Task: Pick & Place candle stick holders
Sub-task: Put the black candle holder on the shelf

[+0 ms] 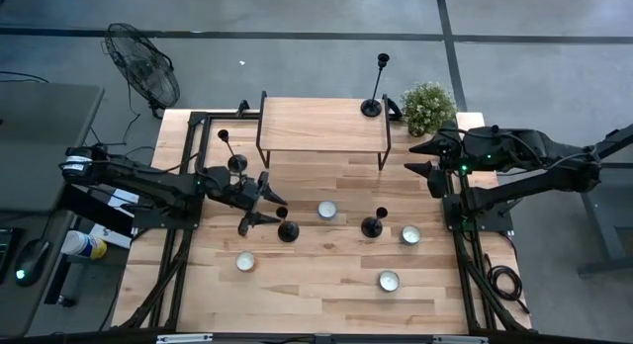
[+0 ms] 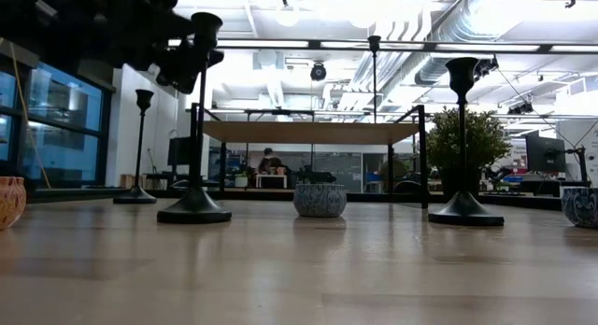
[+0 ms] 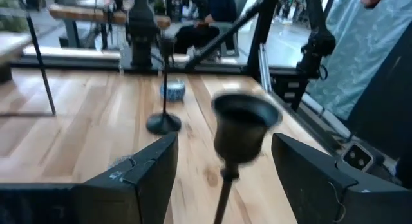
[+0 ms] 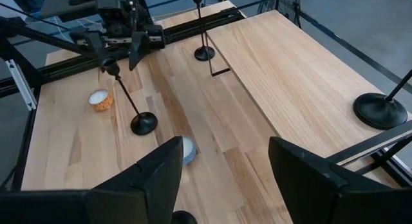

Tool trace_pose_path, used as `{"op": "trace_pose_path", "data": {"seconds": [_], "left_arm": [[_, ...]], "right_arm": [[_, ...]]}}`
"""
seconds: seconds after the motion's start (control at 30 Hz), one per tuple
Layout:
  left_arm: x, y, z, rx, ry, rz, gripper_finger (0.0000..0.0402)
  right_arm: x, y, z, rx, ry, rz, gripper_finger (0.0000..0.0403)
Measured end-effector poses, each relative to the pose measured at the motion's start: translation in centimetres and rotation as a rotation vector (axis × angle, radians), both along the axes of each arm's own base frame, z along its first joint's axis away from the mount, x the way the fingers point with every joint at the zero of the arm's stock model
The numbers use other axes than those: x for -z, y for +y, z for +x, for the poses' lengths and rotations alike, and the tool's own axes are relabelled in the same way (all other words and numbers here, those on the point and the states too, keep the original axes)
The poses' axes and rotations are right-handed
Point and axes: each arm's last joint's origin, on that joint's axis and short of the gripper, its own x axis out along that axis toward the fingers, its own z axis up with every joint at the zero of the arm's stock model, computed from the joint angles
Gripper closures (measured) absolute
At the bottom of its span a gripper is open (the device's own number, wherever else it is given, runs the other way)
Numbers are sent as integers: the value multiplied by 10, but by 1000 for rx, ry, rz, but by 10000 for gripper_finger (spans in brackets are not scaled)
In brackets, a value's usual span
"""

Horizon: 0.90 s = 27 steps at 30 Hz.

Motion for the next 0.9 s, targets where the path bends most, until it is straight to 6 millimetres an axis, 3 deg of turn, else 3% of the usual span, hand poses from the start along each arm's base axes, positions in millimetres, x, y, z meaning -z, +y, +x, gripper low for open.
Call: {"op": "trace_pose_path", "data": {"seconds": [0.9], "left_arm": [[1,0,6,6,-38,-11,156]], "right_arm": [[0,0,0,3,0,-2,181]]}}
